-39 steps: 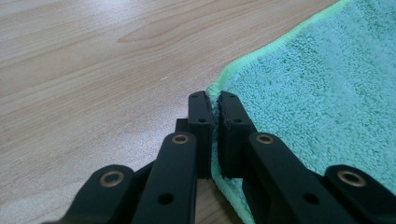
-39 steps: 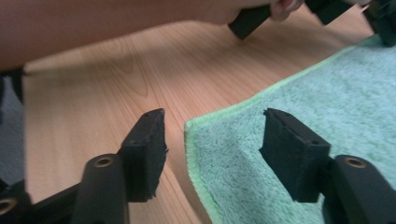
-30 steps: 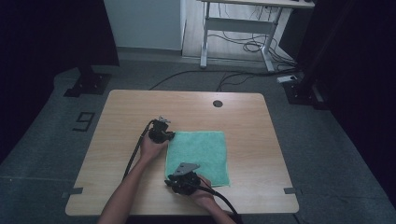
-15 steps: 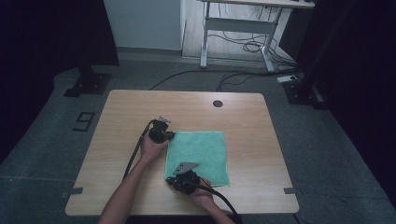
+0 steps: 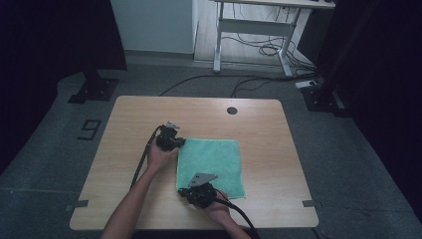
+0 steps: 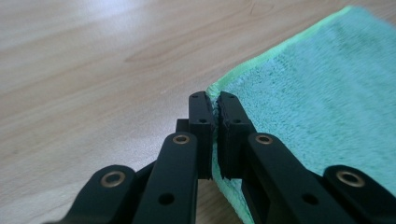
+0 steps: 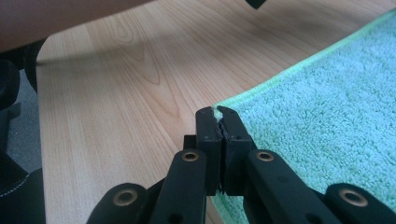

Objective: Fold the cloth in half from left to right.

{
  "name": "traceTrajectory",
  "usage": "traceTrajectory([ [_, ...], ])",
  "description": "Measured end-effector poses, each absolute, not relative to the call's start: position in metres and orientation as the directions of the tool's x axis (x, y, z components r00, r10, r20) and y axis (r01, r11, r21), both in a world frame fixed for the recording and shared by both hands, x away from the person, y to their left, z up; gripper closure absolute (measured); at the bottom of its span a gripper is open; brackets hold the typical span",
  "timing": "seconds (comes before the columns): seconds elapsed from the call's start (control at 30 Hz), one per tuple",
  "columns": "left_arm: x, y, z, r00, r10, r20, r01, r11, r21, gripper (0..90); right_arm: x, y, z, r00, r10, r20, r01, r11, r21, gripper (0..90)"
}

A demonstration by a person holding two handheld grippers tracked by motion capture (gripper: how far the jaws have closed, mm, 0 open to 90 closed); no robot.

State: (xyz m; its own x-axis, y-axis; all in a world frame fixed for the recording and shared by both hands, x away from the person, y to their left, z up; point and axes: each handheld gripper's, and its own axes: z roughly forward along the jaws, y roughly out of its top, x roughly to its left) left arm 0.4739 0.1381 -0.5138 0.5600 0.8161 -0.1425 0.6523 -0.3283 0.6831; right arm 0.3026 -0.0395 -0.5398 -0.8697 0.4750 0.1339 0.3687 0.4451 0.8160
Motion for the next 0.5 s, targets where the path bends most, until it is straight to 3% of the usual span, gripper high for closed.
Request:
traceTrajectory([
  [0.5, 0.465, 0.146, -0.488, 0.557, 0.819, -0.135, 0.636, -0.317, 0.704, 85.6, 0.293, -0.038, -0.527, -0.881, 0.458, 0.113, 0.311, 0.383, 0.87, 87.9],
])
